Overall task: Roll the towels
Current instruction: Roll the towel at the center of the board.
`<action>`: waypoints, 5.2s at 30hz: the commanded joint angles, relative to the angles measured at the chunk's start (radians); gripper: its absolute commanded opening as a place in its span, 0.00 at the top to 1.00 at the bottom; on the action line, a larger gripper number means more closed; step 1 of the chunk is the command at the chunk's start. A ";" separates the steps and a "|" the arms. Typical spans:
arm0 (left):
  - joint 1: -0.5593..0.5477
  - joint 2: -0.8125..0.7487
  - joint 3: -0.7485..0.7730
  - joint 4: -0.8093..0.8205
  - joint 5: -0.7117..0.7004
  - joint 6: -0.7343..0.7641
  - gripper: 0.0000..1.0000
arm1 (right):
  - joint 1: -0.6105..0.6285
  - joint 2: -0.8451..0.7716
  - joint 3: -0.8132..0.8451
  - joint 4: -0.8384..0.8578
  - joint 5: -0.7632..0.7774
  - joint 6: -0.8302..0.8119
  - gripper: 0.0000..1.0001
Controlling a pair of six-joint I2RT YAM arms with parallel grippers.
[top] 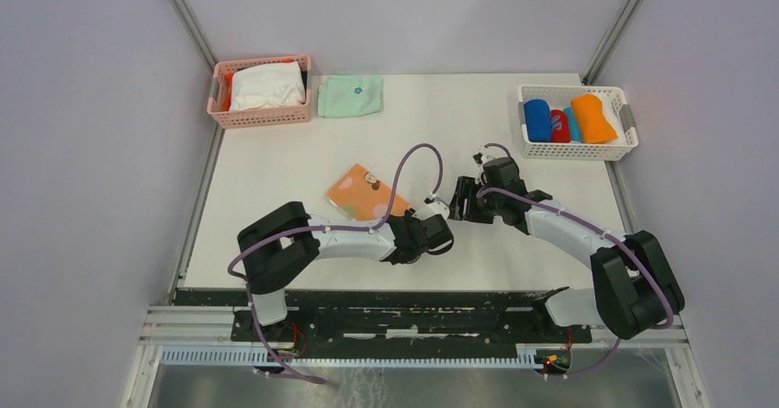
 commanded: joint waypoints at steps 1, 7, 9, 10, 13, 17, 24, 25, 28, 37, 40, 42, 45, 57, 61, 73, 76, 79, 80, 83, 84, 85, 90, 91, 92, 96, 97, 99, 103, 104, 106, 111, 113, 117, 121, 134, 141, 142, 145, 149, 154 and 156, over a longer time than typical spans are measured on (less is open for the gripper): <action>-0.011 0.034 0.019 -0.004 -0.035 0.028 0.68 | -0.005 -0.014 -0.004 0.046 -0.016 0.005 0.33; -0.004 -0.026 0.014 0.007 0.005 0.003 0.87 | -0.004 -0.008 -0.010 0.078 -0.053 0.031 0.33; 0.016 -0.066 0.001 0.037 0.095 -0.011 0.91 | -0.003 -0.003 -0.017 0.104 -0.070 0.056 0.34; 0.035 -0.090 -0.012 0.059 0.154 -0.021 0.93 | -0.005 0.003 -0.023 0.123 -0.081 0.068 0.34; 0.141 -0.171 -0.073 0.156 0.385 -0.076 0.96 | -0.002 0.028 -0.027 0.166 -0.122 0.095 0.35; 0.284 -0.229 -0.160 0.266 0.635 -0.154 0.96 | 0.009 0.056 -0.033 0.226 -0.155 0.133 0.35; 0.470 -0.193 -0.265 0.430 0.954 -0.288 0.97 | 0.048 0.119 -0.032 0.327 -0.189 0.204 0.36; 0.485 -0.181 -0.277 0.446 0.978 -0.303 0.97 | 0.059 0.138 -0.027 0.341 -0.189 0.213 0.36; 0.530 -0.151 -0.306 0.493 1.034 -0.354 0.97 | 0.091 0.187 -0.008 0.389 -0.183 0.248 0.36; 0.619 -0.068 -0.317 0.503 1.122 -0.426 0.97 | 0.134 0.384 0.032 0.603 -0.193 0.361 0.40; 0.625 -0.043 -0.291 0.473 1.128 -0.427 0.97 | 0.136 0.425 0.028 0.682 -0.190 0.402 0.40; 0.627 -0.037 -0.278 0.456 1.122 -0.425 0.97 | 0.137 0.437 0.026 0.685 -0.155 0.415 0.41; 0.634 -0.027 -0.256 0.428 1.116 -0.422 0.97 | 0.136 0.472 0.023 0.682 -0.093 0.442 0.43; 0.656 0.014 -0.237 0.404 1.146 -0.445 0.97 | 0.135 0.547 -0.021 0.681 0.032 0.515 0.53; 0.660 0.027 -0.239 0.404 1.155 -0.452 0.97 | 0.135 0.539 0.006 0.583 0.057 0.494 0.63; 0.659 -0.125 -0.383 0.350 1.095 -0.448 0.74 | 0.141 0.475 0.146 0.206 0.120 0.438 0.90; 0.657 -0.175 -0.451 0.343 1.076 -0.450 0.72 | 0.151 0.473 0.183 0.144 0.129 0.421 0.90; 0.656 -0.239 -0.493 0.311 1.049 -0.449 0.69 | 0.158 0.477 0.206 0.106 0.130 0.412 0.90; 0.653 -0.269 -0.498 0.296 1.035 -0.450 0.68 | 0.160 0.477 0.209 0.099 0.130 0.412 0.90; 0.606 -0.373 -0.469 0.193 0.928 -0.445 0.63 | 0.167 0.476 0.222 0.072 0.135 0.411 0.90; 0.574 -0.407 -0.445 0.153 0.877 -0.441 0.61 | 0.169 0.474 0.230 0.062 0.137 0.409 0.90; 0.534 -0.453 -0.403 0.114 0.807 -0.436 0.58 | 0.171 0.474 0.236 0.052 0.140 0.408 0.90; 0.291 -0.504 -0.219 -0.024 0.441 -0.398 0.52 | 0.175 0.479 0.262 0.011 0.141 0.412 0.90; 0.249 -0.497 -0.194 -0.033 0.379 -0.385 0.51 | 0.176 0.480 0.263 0.006 0.138 0.413 0.90; 0.208 -0.484 -0.166 -0.038 0.320 -0.366 0.51 | 0.175 0.479 0.264 0.003 0.137 0.414 0.90; 0.067 -0.382 -0.071 -0.035 0.142 -0.285 0.51 | 0.176 0.470 0.268 -0.013 0.138 0.413 0.90; 0.039 -0.349 -0.046 -0.034 0.106 -0.261 0.51 | 0.175 0.468 0.270 -0.017 0.138 0.413 0.90; -0.014 -0.277 -0.004 -0.033 0.037 -0.218 0.51 | 0.174 0.465 0.272 -0.026 0.137 0.411 0.90; -0.074 -0.158 0.050 -0.013 -0.122 -0.145 0.51 | 0.174 0.465 0.278 -0.031 0.127 0.411 0.89; -0.076 -0.134 0.054 -0.003 -0.141 -0.125 0.51 | 0.175 0.465 0.280 -0.032 0.124 0.411 0.89; -0.079 -0.082 0.067 0.010 -0.183 -0.085 0.52 | 0.174 0.464 0.282 -0.035 0.121 0.411 0.89; -0.091 -0.012 0.075 0.046 -0.230 -0.024 0.52 | 0.174 0.463 0.284 -0.038 0.115 0.410 0.89; -0.091 0.012 0.078 0.047 -0.238 -0.014 0.52 | 0.174 0.464 0.284 -0.037 0.113 0.410 0.89; -0.092 0.040 0.075 0.058 -0.244 0.003 0.53 | 0.173 0.469 0.284 -0.036 0.110 0.408 0.89; -0.126 0.040 0.098 0.026 -0.309 -0.005 0.54 | 0.173 0.470 0.282 -0.033 0.105 0.408 0.89; -0.176 0.096 0.124 0.039 -0.360 0.009 0.55 | 0.167 0.459 0.266 -0.023 0.100 0.406 0.89; -0.153 0.157 0.114 0.039 -0.382 0.018 0.56 | 0.164 0.456 0.264 -0.022 0.095 0.406 0.90; -0.151 0.164 0.112 0.036 -0.387 0.018 0.56 | 0.163 0.456 0.262 -0.022 0.095 0.405 0.89; -0.140 0.181 0.108 0.025 -0.397 0.008 0.56 | 0.160 0.456 0.262 -0.022 0.092 0.405 0.89; -0.132 0.192 0.100 0.015 -0.389 -0.004 0.57 | 0.159 0.458 0.263 -0.017 0.085 0.405 0.90; -0.114 0.209 0.088 0.011 -0.369 -0.018 0.57 | 0.157 0.459 0.270 -0.021 0.080 0.403 0.90; -0.105 0.213 0.082 0.007 -0.365 -0.022 0.57 | 0.158 0.459 0.272 -0.023 0.079 0.399 0.90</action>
